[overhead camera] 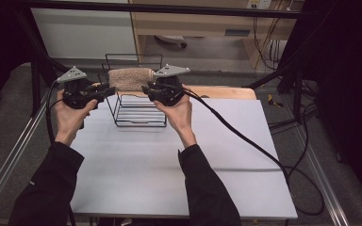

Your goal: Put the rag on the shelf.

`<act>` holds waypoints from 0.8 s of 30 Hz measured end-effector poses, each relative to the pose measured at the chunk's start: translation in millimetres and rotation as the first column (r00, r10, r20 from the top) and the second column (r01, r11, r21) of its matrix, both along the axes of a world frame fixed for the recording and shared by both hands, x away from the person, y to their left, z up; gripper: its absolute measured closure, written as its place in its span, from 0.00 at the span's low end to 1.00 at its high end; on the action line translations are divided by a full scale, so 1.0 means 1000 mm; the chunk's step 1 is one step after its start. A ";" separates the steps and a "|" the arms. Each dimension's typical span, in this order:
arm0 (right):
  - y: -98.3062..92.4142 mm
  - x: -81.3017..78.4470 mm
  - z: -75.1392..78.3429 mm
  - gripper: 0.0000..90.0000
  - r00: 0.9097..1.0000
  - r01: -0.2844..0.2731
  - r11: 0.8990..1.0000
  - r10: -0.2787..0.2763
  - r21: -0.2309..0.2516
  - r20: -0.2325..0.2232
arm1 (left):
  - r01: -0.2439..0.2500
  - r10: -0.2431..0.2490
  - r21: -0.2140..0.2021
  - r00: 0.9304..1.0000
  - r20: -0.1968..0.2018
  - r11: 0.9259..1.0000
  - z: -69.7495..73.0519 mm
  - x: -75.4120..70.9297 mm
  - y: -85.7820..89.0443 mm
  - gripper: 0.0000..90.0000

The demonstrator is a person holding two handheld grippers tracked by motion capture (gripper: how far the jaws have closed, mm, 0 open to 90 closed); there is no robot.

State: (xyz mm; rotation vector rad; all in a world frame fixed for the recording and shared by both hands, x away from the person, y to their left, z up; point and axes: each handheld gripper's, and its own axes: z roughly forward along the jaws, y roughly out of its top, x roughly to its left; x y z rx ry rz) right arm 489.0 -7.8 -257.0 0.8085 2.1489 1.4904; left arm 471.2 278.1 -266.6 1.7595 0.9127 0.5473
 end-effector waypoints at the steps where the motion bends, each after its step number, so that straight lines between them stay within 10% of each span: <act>1: -0.002 -0.002 0.001 0.69 1.000 -0.002 1.000 0.002 0.009 -0.007 | 0.002 -0.002 -0.001 1.000 -0.006 1.000 -0.001 -0.002 0.001 0.64; 14: -0.049 -0.029 -0.007 0.22 0.999 0.018 1.000 -0.018 -0.012 -0.039 | 0.001 0.000 0.040 0.999 -0.034 0.999 -0.030 -0.028 0.005 0.29; 24: -0.109 -0.049 -0.030 0.07 0.994 0.053 0.999 -0.052 0.009 -0.095 | 0.004 -0.001 0.053 0.998 -0.067 0.999 -0.062 -0.052 0.004 0.13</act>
